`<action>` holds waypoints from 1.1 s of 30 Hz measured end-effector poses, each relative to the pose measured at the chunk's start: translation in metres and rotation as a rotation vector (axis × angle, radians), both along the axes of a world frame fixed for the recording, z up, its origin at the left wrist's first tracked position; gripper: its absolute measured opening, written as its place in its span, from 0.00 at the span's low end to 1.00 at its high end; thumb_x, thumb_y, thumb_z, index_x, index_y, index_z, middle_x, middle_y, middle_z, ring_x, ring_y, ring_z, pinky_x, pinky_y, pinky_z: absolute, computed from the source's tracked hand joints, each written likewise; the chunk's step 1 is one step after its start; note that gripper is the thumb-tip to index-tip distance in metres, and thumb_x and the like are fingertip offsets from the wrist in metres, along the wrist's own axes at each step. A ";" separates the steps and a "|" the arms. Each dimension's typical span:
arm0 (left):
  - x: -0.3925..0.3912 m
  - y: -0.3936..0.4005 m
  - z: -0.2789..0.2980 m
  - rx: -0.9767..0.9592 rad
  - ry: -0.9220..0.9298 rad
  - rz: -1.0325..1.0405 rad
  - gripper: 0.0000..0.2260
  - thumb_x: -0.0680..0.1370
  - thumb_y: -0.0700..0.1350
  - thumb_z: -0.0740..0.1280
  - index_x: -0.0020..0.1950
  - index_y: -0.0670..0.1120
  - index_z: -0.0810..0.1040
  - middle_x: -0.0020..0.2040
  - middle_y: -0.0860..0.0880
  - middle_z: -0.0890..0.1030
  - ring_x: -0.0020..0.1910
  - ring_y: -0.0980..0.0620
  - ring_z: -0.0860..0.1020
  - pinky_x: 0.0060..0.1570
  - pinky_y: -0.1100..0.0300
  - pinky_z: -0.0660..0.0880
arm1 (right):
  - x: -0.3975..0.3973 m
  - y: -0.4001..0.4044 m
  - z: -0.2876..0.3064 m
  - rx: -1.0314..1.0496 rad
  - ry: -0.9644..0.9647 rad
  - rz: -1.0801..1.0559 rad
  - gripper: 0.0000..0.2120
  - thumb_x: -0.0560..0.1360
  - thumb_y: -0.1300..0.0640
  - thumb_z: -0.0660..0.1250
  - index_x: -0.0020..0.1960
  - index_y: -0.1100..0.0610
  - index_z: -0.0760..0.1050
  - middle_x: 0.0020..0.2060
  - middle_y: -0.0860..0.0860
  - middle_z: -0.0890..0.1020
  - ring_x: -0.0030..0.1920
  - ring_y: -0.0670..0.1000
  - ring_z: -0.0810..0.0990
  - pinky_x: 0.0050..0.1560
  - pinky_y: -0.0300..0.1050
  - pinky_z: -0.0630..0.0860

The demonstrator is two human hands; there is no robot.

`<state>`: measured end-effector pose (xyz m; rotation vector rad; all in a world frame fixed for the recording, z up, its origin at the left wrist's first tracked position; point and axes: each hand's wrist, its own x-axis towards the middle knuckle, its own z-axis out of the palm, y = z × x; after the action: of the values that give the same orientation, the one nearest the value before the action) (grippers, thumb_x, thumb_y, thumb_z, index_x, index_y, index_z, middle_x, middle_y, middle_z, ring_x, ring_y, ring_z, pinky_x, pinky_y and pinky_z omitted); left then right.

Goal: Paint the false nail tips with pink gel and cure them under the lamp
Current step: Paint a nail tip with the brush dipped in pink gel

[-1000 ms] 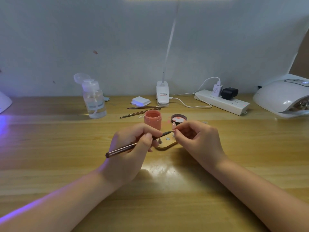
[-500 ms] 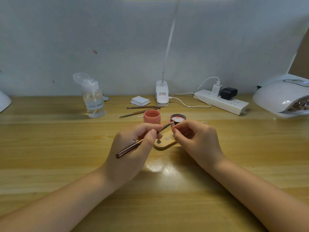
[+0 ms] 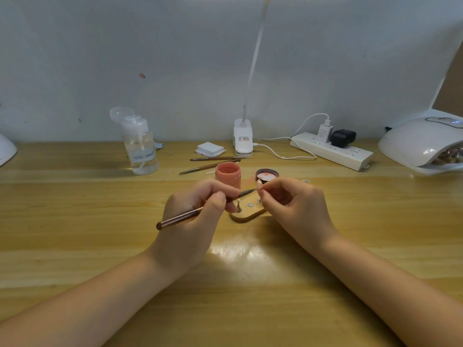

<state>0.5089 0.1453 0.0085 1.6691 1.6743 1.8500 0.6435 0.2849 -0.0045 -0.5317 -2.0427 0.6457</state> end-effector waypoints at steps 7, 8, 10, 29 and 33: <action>0.002 -0.001 0.003 -0.032 -0.013 -0.019 0.10 0.75 0.44 0.61 0.45 0.45 0.82 0.37 0.51 0.84 0.39 0.56 0.82 0.40 0.69 0.74 | 0.000 0.001 0.000 -0.002 0.001 0.007 0.03 0.72 0.62 0.72 0.45 0.58 0.83 0.35 0.49 0.84 0.37 0.45 0.81 0.41 0.43 0.79; 0.002 -0.002 0.005 -0.023 -0.028 -0.014 0.10 0.74 0.44 0.61 0.43 0.45 0.82 0.36 0.50 0.83 0.38 0.56 0.81 0.38 0.70 0.73 | 0.001 0.001 0.000 -0.003 0.002 0.005 0.03 0.72 0.62 0.72 0.45 0.57 0.83 0.35 0.49 0.84 0.37 0.45 0.81 0.41 0.43 0.79; 0.000 0.001 0.010 -0.022 -0.081 0.022 0.10 0.74 0.39 0.60 0.41 0.44 0.81 0.33 0.49 0.82 0.35 0.57 0.80 0.35 0.71 0.73 | 0.000 0.002 0.000 -0.002 0.004 -0.003 0.02 0.72 0.62 0.72 0.44 0.57 0.83 0.35 0.49 0.83 0.37 0.45 0.81 0.41 0.42 0.78; -0.056 0.098 0.080 -0.821 0.086 0.274 0.05 0.76 0.38 0.64 0.44 0.40 0.79 0.29 0.48 0.81 0.27 0.54 0.77 0.27 0.63 0.78 | -0.003 0.002 -0.002 -0.014 0.014 -0.021 0.01 0.71 0.63 0.73 0.42 0.59 0.83 0.33 0.50 0.83 0.34 0.47 0.80 0.40 0.45 0.77; -0.060 0.097 0.077 -0.831 0.050 0.270 0.05 0.76 0.38 0.65 0.45 0.39 0.80 0.28 0.48 0.81 0.26 0.55 0.75 0.24 0.67 0.75 | -0.003 0.001 -0.002 -0.009 0.012 -0.017 0.01 0.71 0.64 0.73 0.42 0.59 0.84 0.33 0.50 0.83 0.35 0.47 0.80 0.40 0.43 0.77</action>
<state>0.4493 0.2425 0.0856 1.1689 2.3173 0.9229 0.6401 0.2861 -0.0061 -0.5482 -2.0231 0.6466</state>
